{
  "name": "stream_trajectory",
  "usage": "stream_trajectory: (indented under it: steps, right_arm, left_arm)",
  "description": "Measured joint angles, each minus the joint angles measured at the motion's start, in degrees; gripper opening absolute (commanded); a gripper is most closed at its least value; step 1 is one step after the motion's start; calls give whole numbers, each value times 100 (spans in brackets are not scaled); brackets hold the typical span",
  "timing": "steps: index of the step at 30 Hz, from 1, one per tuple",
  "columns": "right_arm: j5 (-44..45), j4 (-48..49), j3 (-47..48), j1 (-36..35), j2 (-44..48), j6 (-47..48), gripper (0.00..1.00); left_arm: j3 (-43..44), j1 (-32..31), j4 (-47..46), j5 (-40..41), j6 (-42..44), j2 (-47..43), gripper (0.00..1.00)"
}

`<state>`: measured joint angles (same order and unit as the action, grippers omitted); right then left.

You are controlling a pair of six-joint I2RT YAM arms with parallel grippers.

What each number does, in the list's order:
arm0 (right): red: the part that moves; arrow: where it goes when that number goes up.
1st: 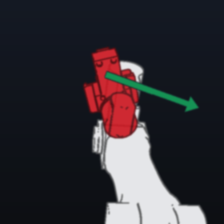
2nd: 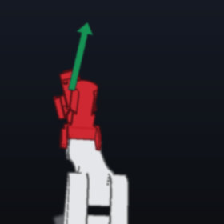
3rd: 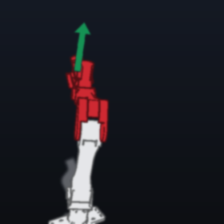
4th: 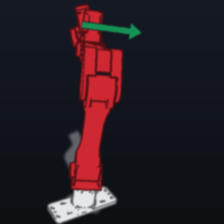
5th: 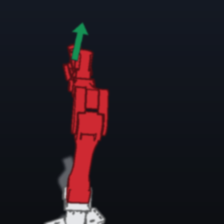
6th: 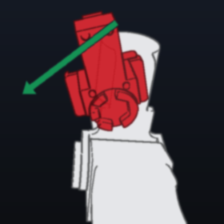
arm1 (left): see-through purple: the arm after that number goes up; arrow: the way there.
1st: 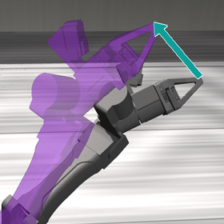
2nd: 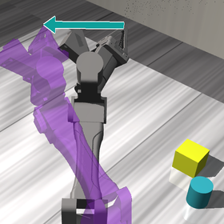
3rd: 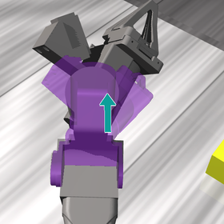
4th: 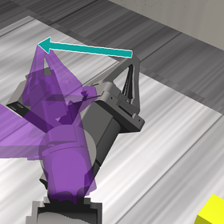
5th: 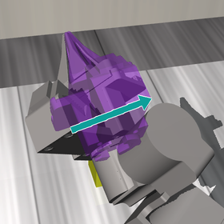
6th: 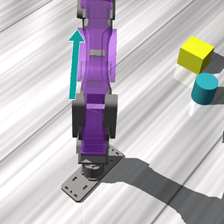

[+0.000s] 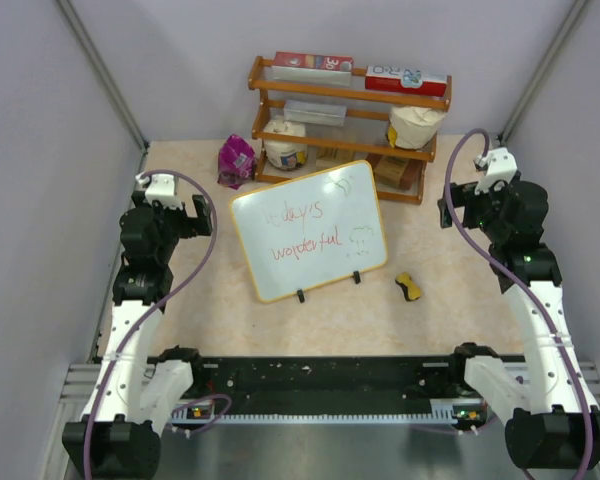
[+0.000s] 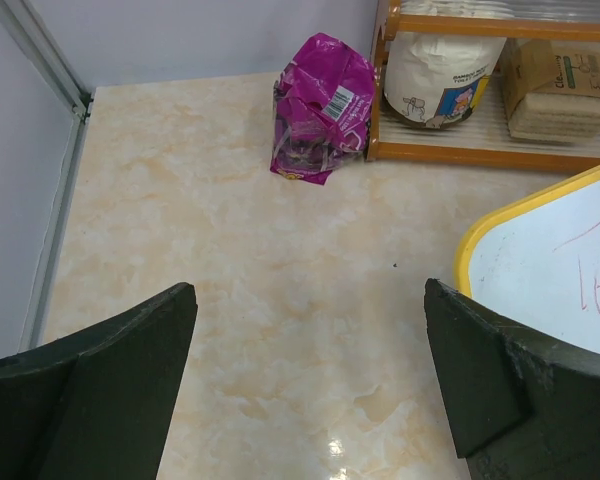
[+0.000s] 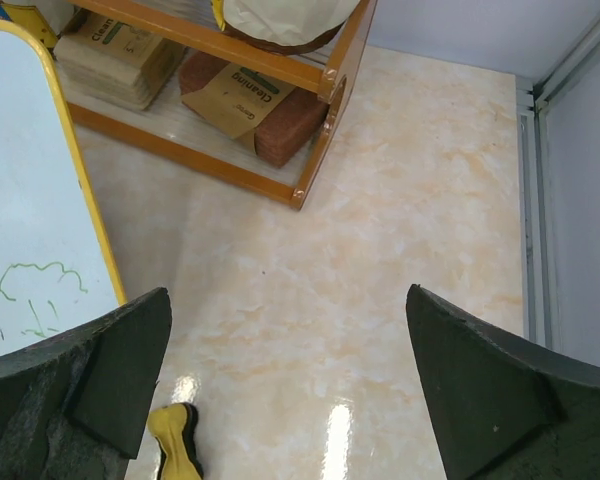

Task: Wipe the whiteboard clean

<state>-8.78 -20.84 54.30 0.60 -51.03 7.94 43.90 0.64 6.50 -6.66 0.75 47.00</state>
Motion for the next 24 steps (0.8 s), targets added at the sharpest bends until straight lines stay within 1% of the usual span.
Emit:
stream_trajectory:
  steps: [16, 24]
  right_arm:
    - [-114, -68, 0, 0, 0, 70, 99]
    - [-173, -584, 15, 0, -7, 289, 99]
  left_arm:
    - [-9, 0, 136, -20, 17, -2, 99]
    - [214, 0, 715, -282, 249, -61, 99]
